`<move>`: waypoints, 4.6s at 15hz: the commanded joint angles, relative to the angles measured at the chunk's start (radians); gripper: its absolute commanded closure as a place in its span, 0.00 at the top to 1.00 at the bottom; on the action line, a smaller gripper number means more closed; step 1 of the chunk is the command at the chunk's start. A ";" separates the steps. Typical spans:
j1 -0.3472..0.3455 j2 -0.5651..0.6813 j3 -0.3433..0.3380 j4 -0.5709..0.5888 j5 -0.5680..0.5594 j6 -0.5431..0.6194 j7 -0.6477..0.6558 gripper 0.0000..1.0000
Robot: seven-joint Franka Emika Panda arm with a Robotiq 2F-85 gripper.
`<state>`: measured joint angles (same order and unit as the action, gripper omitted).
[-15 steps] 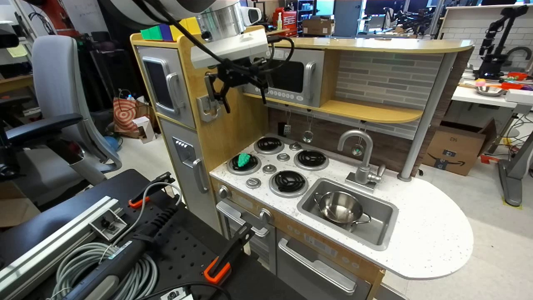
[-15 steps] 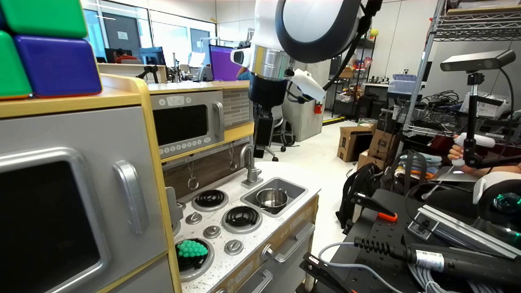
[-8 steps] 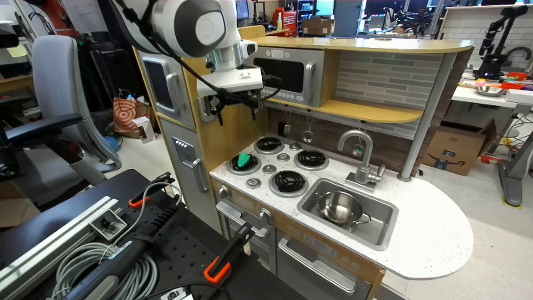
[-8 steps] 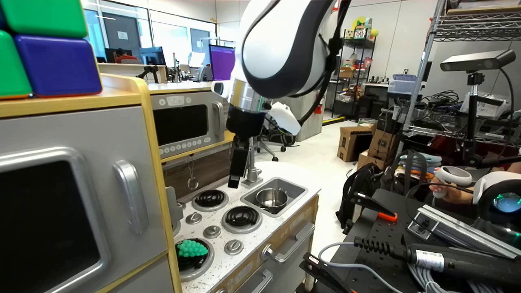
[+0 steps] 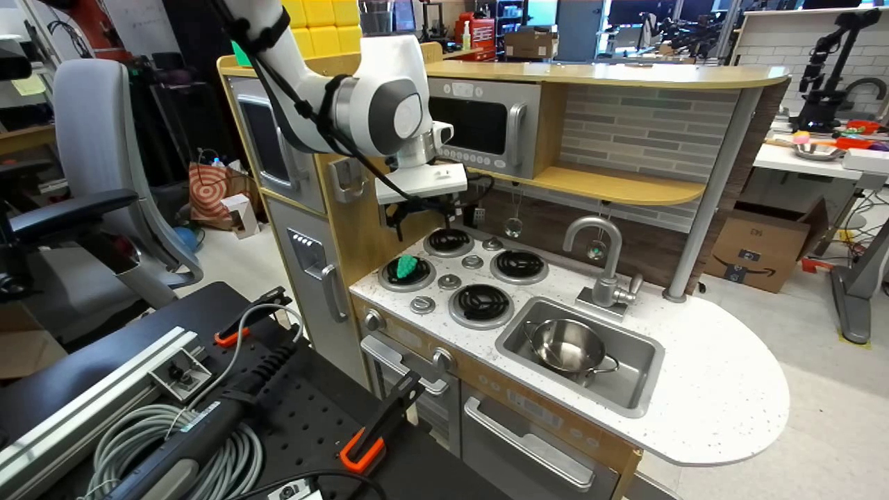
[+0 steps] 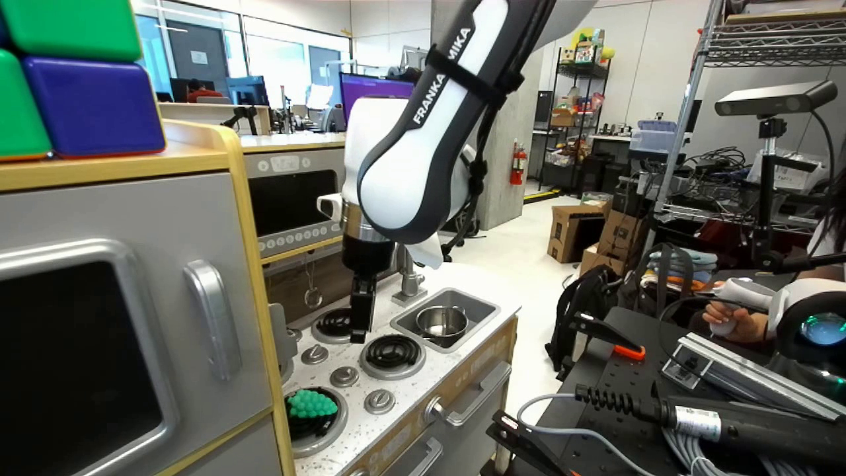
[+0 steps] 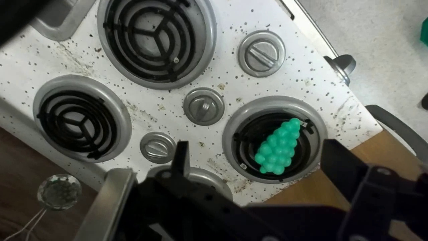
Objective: Pick up the grapes from the top of the stove and put them inside the silver pot in the sink
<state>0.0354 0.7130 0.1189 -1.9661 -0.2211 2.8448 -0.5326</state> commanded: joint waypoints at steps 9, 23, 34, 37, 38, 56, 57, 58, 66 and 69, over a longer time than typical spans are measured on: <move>0.060 0.078 0.019 0.092 -0.071 0.001 0.038 1.00; 0.080 0.318 0.028 0.314 -0.035 -0.035 0.161 1.00; 0.141 0.452 0.001 0.527 -0.044 -0.132 0.168 0.68; 0.113 0.461 0.017 0.532 -0.026 -0.168 0.164 0.42; 0.107 0.461 0.018 0.528 -0.023 -0.176 0.168 0.35; -0.140 0.074 -0.207 -0.060 0.034 0.174 0.375 0.20; -0.165 0.075 -0.201 -0.053 0.055 0.164 0.383 0.20; -0.177 0.082 -0.206 -0.038 0.073 0.154 0.395 0.20; -0.238 0.138 -0.224 0.120 0.188 0.012 0.480 0.20; -0.232 0.174 -0.232 0.216 0.195 -0.067 0.507 0.20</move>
<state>-0.2004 0.8341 -0.1071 -1.8628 -0.0520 2.8549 -0.0488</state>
